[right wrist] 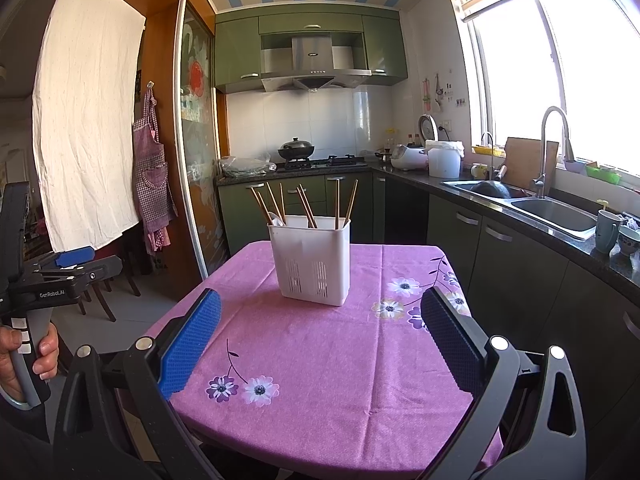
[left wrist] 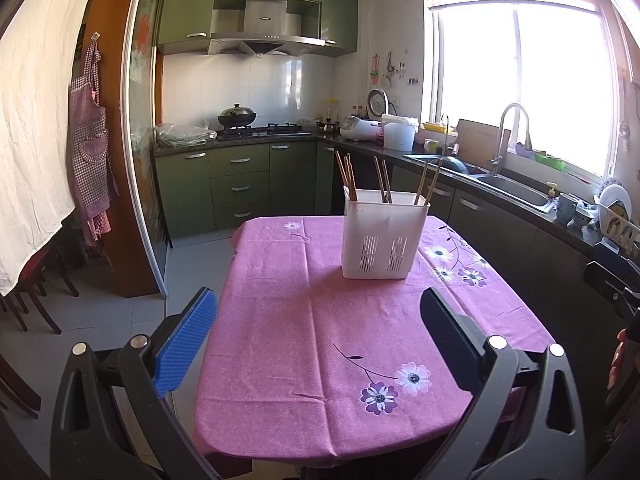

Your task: Organize utensils

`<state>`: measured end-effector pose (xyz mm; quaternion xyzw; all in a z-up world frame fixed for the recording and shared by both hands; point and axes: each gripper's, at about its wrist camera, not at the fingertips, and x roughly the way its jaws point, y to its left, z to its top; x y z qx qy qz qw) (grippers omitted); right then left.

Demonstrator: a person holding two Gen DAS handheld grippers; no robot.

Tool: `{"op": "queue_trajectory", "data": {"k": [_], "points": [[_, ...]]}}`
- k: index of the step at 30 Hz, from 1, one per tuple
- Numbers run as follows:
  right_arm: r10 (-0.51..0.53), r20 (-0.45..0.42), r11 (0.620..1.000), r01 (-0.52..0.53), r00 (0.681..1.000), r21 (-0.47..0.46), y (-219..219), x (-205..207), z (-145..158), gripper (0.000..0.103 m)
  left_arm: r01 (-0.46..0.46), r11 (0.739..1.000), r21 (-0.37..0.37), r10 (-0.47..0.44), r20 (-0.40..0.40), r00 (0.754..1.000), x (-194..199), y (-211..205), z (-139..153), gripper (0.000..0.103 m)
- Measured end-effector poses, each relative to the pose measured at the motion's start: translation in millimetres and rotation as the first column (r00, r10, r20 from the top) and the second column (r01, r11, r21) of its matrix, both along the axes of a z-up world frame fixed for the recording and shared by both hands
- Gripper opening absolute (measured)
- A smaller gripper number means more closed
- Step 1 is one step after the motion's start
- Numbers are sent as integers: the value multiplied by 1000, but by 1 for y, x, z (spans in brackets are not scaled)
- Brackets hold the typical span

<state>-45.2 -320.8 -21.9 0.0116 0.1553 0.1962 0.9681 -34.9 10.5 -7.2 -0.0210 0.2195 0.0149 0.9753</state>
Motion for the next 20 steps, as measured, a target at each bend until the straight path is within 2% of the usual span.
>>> {"op": "queue_trajectory", "data": {"k": [6, 20], "points": [[3, -4, 1000, -3, 1000, -1, 0, 2, -2, 98, -5, 999, 46, 4, 11, 1000, 3, -5, -2, 97], [7, -10, 1000, -7, 1000, -2, -2, 4, -2, 98, -51, 997, 51, 49, 23, 999, 2, 2, 0, 97]]}}
